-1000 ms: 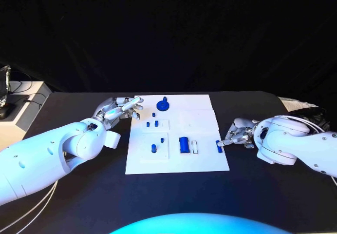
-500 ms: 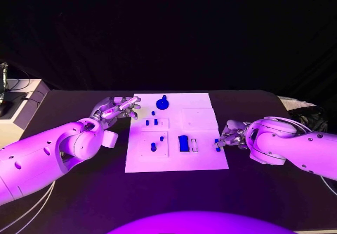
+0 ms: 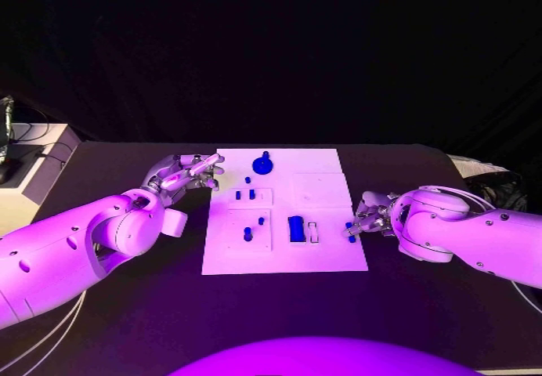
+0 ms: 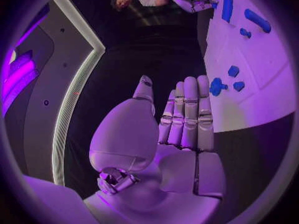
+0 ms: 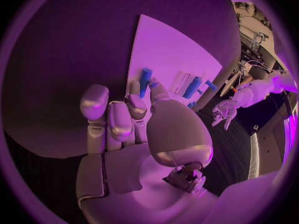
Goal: Assemble the parts on the task board
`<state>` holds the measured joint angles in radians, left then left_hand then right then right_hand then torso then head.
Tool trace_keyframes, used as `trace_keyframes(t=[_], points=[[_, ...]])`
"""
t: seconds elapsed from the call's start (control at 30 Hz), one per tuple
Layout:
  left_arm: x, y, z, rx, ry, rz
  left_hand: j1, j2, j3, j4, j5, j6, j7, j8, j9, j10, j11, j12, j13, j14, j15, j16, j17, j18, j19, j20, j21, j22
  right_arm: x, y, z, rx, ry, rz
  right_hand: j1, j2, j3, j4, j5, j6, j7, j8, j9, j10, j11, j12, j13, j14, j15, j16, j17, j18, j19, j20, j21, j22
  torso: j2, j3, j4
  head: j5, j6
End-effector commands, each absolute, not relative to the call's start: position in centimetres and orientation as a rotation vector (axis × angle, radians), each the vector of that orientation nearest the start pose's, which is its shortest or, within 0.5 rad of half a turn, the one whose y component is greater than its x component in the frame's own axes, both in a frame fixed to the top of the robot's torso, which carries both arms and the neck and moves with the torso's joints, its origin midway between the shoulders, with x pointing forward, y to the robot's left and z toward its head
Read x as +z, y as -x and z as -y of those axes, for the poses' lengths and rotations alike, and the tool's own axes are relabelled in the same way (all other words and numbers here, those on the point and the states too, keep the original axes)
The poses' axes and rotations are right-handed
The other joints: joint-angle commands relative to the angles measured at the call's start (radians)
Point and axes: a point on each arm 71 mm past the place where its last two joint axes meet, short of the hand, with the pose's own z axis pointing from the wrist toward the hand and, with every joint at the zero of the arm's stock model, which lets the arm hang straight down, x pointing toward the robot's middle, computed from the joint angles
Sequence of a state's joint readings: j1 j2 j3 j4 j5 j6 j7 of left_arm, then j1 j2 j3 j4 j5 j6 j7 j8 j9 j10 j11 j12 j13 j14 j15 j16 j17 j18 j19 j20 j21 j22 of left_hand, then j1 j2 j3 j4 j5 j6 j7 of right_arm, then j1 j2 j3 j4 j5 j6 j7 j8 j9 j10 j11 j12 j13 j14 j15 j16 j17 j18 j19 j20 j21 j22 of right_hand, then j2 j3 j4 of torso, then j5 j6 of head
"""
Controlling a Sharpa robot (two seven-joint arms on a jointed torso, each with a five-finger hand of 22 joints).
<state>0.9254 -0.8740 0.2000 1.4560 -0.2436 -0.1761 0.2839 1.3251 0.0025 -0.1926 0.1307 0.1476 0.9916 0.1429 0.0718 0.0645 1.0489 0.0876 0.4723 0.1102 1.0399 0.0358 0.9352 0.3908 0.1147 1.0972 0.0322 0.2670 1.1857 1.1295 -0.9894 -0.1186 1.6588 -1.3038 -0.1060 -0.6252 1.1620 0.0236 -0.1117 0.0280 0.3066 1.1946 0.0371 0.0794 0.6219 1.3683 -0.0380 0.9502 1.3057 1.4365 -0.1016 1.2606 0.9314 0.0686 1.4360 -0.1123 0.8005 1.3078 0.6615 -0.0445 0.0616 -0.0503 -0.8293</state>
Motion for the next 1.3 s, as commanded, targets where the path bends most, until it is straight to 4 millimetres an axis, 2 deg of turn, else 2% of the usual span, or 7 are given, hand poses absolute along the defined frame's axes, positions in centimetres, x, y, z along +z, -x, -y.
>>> trace_keyframes(t=[0.03, 0.17, 0.23, 0.37, 0.47, 0.97, 1.3], points=[[-23.3, -47.5, -24.0, -1.515, 1.094, -1.553, 0.000, 0.010, 0.001, -0.004, -0.002, 0.004, 0.000, 0.001, 0.001, 0.000, -0.002, 0.003, -0.001, 0.000, -0.001, 0.005, -0.001, -0.015, 0.005, 0.003, -0.004, 0.001, -26.7, -42.5, 26.2, 0.112, -0.155, -2.204, 0.034, 0.002, 0.070, -0.028, -0.050, -0.011, -0.002, -0.009, -0.008, -0.002, -0.006, -0.005, 0.000, -0.001, -0.001, -0.005, 0.000, -0.010, -0.002, -0.001, -0.002, 0.098, -0.001, -0.0024, 0.0050, -0.002, -0.002], [-23.3, -47.5, -24.1, -1.513, 1.094, -1.554, -0.001, 0.012, 0.000, -0.004, -0.002, 0.004, 0.000, 0.001, 0.001, 0.000, -0.002, 0.003, -0.001, 0.000, -0.001, 0.005, -0.002, -0.015, 0.006, 0.003, -0.004, 0.001, -26.9, -42.5, 26.1, 0.114, -0.146, -2.206, 0.095, 0.009, 0.158, -0.093, 0.049, -0.016, -0.007, -0.011, -0.019, -0.007, -0.011, -0.009, -0.001, -0.002, -0.004, -0.008, -0.001, -0.011, -0.005, -0.004, -0.006, 0.097, -0.002, -0.0044, 0.0085, -0.003, -0.004], [-23.3, -47.5, -24.1, -1.512, 1.095, -1.554, -0.001, 0.012, 0.000, -0.004, -0.002, 0.004, 0.000, 0.001, 0.001, 0.000, -0.002, 0.003, -0.001, 0.000, -0.001, 0.005, -0.002, -0.015, 0.006, 0.003, -0.004, 0.001, -26.9, -42.4, 25.9, 0.127, -0.147, -2.211, 0.099, 0.000, 0.245, -0.147, 0.111, -0.023, -0.009, -0.007, -0.019, -0.008, -0.010, -0.013, -0.003, -0.002, -0.005, -0.010, 0.000, -0.012, -0.005, -0.006, -0.005, 0.097, -0.001, -0.0053, 0.0092, -0.004, -0.004], [-23.3, -47.5, -24.1, -1.512, 1.095, -1.554, 0.003, 0.014, -0.001, -0.007, -0.001, 0.004, 0.000, 0.001, 0.001, 0.000, -0.002, 0.003, -0.001, 0.000, -0.001, 0.005, -0.002, -0.015, 0.006, 0.003, -0.004, 0.002, -27.0, -42.2, 25.6, 0.150, -0.155, -2.217, 0.063, -0.011, 0.359, -0.205, 0.162, -0.043, 0.008, 0.009, 0.024, -0.008, -0.005, -0.021, -0.009, -0.002, -0.001, -0.012, 0.000, -0.010, -0.007, -0.004, -0.004, 0.097, -0.002, -0.0069, 0.0128, -0.007, -0.004], [-23.3, -47.5, -24.1, -1.511, 1.095, -1.554, 0.003, 0.014, -0.001, -0.007, -0.001, 0.004, 0.000, 0.001, 0.001, 0.000, -0.002, 0.003, -0.001, 0.000, -0.001, 0.005, -0.002, -0.015, 0.006, 0.003, -0.004, 0.002, -27.0, -42.1, 25.5, 0.167, -0.175, -2.219, 0.028, -0.015, 0.422, -0.230, 0.162, -0.053, 0.012, 0.019, 0.061, -0.007, -0.004, -0.024, -0.011, -0.002, 0.001, -0.013, 0.002, -0.006, -0.009, 0.000, -0.002, 0.097, -0.002, -0.0080, 0.0152, -0.009, -0.005], [-23.2, -47.4, -24.1, -1.525, 1.087, -1.563, 0.005, 0.013, -0.003, -0.012, -0.001, 0.003, 0.000, 0.000, 0.001, -0.001, -0.002, 0.003, -0.002, 0.000, -0.001, 0.005, -0.002, -0.015, 0.005, 0.003, -0.005, 0.003, -25.3, -42.4, 24.9, 0.334, -0.446, -2.183, 0.008, -0.017, 0.459, -0.246, 0.176, -0.052, 0.012, 0.022, 0.092, -0.006, -0.006, -0.027, -0.015, -0.002, 0.000, -0.017, -0.003, -0.003, -0.012, -0.001, -0.005, 0.095, -0.003, -0.0133, 0.0263, -0.011, -0.009], [-23.2, -47.4, -23.9, -1.543, 1.071, -1.566, -0.004, -0.006, -0.004, -0.014, 0.001, 0.000, -0.001, 0.000, 0.001, -0.001, -0.002, 0.000, -0.002, -0.002, -0.001, 0.004, -0.002, -0.016, 0.004, 0.004, -0.008, 0.004, -24.5, -42.5, 22.1, 0.447, -0.478, -2.196, 0.010, -0.017, 0.457, -0.250, 0.176, -0.051, 0.013, 0.022, 0.094, -0.006, -0.005, -0.028, -0.016, -0.002, 0.000, -0.019, -0.005, -0.003, -0.014, 0.000, -0.008, 0.094, -0.004, -0.0161, 0.0293, -0.018, -0.011]])
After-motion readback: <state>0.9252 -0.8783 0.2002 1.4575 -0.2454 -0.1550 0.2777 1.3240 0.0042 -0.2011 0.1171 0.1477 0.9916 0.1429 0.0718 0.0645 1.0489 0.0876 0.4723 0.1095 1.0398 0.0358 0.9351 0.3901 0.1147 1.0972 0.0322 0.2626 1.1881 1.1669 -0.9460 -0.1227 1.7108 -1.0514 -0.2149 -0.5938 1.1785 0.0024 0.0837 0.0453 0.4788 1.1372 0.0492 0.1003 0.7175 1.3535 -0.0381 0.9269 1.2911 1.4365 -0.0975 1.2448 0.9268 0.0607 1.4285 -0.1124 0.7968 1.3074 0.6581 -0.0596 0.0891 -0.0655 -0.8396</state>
